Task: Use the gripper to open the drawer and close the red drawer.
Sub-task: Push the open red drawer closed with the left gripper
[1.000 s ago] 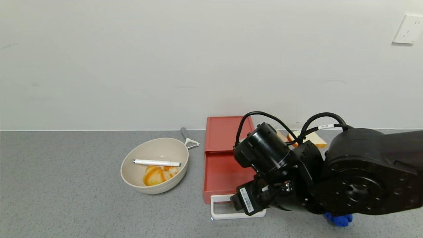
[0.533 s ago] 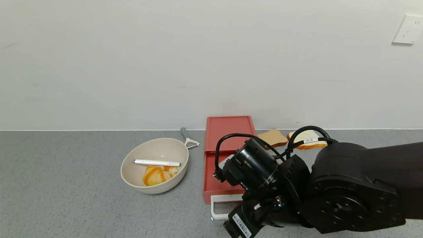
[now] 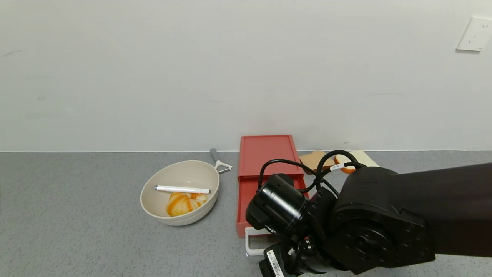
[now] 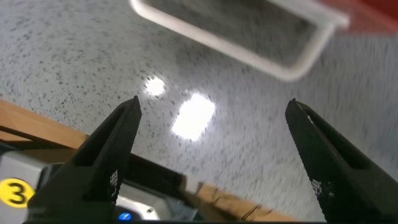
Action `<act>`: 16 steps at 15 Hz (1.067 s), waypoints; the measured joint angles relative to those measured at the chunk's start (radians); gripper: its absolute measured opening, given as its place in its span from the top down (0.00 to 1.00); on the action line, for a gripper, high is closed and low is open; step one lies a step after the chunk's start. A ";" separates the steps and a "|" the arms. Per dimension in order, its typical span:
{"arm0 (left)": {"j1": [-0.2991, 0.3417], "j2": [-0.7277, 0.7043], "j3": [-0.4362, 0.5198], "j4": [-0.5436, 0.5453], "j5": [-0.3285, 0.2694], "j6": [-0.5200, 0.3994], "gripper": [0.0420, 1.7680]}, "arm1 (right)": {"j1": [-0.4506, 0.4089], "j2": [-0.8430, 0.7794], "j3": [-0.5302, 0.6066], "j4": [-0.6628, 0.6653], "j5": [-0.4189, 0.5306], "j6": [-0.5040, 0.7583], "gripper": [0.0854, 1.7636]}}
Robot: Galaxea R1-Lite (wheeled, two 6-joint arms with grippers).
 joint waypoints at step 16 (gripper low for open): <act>0.000 0.000 0.000 0.000 0.000 0.000 0.03 | -0.089 0.133 -0.193 0.175 0.082 0.571 0.03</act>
